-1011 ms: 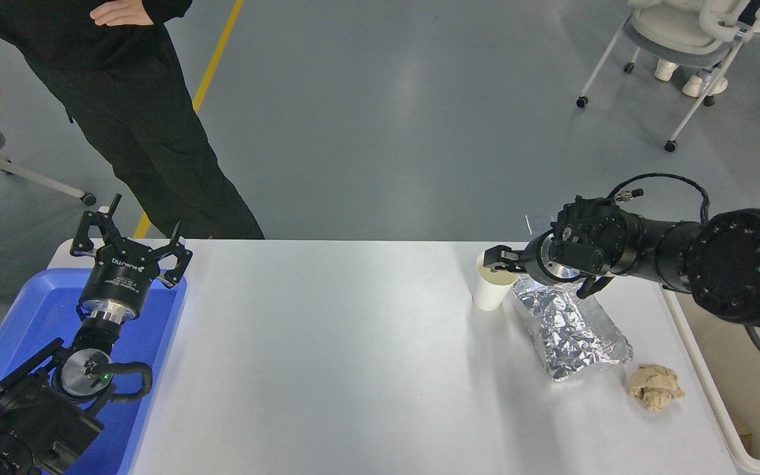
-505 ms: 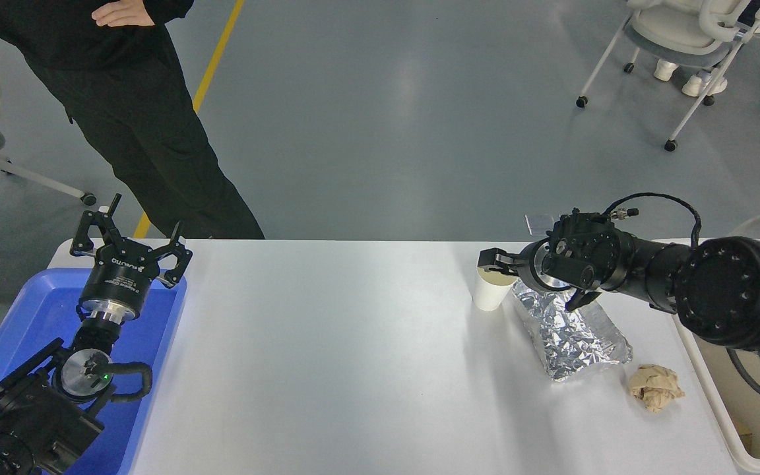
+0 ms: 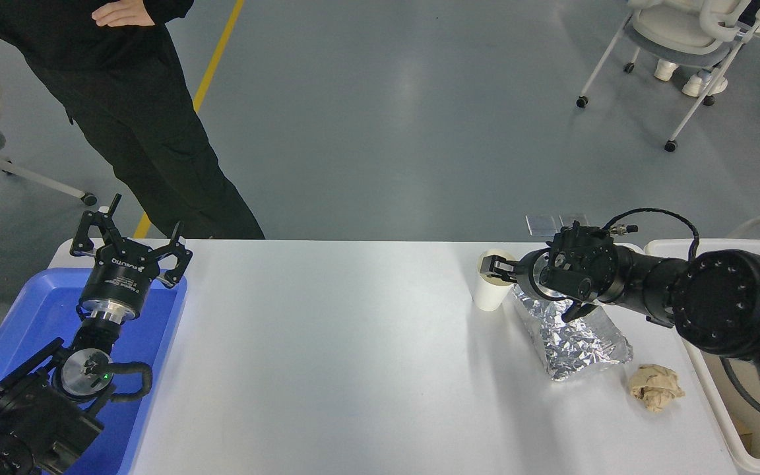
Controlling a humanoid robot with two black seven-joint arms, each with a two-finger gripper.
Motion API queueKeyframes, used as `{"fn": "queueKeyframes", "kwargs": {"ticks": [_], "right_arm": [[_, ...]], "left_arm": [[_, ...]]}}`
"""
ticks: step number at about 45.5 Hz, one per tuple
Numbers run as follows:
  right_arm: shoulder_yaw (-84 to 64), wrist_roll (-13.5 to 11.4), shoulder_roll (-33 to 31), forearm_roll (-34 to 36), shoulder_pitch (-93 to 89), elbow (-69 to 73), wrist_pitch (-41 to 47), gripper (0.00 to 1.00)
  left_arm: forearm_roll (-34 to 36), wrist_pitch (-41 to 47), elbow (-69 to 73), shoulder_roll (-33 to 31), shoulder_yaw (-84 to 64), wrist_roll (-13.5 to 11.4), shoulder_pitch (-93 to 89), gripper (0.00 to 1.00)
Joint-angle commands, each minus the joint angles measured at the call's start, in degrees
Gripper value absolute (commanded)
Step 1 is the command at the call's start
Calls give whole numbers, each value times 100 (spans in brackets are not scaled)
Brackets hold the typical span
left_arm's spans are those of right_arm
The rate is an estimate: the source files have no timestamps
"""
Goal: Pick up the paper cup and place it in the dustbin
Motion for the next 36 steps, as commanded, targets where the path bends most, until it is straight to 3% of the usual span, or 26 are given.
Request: {"fn": "queueKeyframes", "kwargs": {"ticks": [1,6,14,19,23,36], "right_arm": [[93,-3,-16,-2,-10,29,-18,39],[119,-3,-24,-2,8,38,-18,35],[128,-3,-33,16,25,99,-9,14],[137,-3,-42,16,34,117,-9,12],[137,-3,-51,25,43,160,17,0],[198,-3,-112,42,69,319,44,0]], "left_arm": [[0,0,0,0,0,-1,0,100],[0,0,0,0,0,8,0,100],[0,0,0,0,0,8,0,100],[0,0,0,0,0,-1,0,100],[0,0,0,0,0,-1,0,100],[0,0,0,0,0,-1,0,100]]}}
